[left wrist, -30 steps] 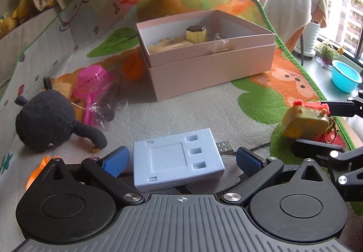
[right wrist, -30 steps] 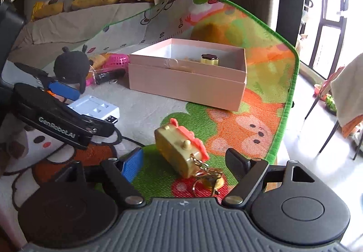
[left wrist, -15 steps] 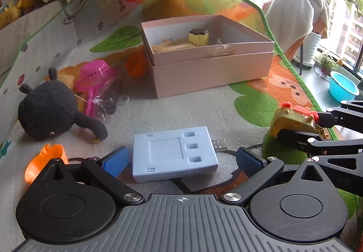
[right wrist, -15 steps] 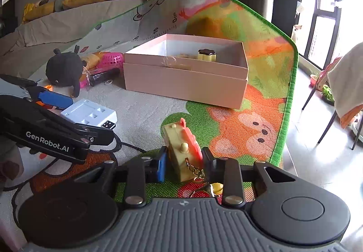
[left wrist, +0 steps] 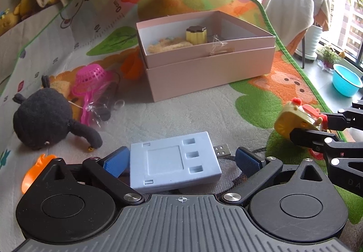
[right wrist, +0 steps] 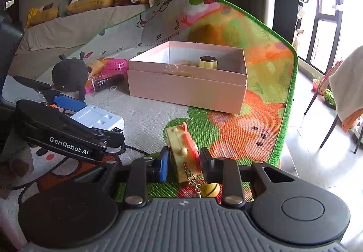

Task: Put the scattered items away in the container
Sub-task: 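Carry the cheese toy with the right tool toward the pink box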

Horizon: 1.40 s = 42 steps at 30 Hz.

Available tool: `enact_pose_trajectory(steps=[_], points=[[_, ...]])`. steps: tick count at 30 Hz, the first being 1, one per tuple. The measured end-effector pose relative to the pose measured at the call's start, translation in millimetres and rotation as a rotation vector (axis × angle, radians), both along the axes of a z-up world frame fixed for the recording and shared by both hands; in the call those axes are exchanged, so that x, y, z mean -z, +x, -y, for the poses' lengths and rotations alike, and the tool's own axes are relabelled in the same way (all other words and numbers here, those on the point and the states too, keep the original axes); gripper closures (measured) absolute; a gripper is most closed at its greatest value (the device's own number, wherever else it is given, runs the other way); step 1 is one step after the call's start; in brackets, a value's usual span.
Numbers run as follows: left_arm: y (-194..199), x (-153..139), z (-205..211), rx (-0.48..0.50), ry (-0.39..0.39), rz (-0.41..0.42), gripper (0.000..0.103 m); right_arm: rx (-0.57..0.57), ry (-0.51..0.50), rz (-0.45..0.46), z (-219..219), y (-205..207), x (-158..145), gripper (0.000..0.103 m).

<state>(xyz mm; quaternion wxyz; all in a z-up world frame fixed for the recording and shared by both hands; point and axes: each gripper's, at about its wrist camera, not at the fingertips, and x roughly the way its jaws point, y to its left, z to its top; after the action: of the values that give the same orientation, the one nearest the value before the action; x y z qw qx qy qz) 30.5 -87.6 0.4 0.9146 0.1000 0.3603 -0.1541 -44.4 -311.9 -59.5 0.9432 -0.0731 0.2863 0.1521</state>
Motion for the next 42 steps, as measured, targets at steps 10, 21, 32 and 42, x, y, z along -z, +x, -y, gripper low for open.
enact_pose_trajectory(steps=[10, 21, 32, 42], points=[[-17.6, -11.1, -6.8, 0.051, -0.032, 0.011, 0.007, -0.038, -0.012, 0.011, 1.3, -2.6, -15.7, 0.083], [-36.1, -34.1, -4.4, 0.166, -0.079, 0.059, 0.007, -0.055, -0.013, -0.003, 10.5, 6.9, -24.8, 0.091], [-33.1, -11.6, -2.5, 0.171, -0.086, -0.008, 0.007, -0.064, 0.003, 0.006, 10.3, 6.4, -13.1, 0.058], [-36.3, -10.3, -2.7, 0.171, -0.082, -0.012, 0.007, -0.061, 0.007, -0.08, 7.5, 20.2, 3.2, 0.065]])
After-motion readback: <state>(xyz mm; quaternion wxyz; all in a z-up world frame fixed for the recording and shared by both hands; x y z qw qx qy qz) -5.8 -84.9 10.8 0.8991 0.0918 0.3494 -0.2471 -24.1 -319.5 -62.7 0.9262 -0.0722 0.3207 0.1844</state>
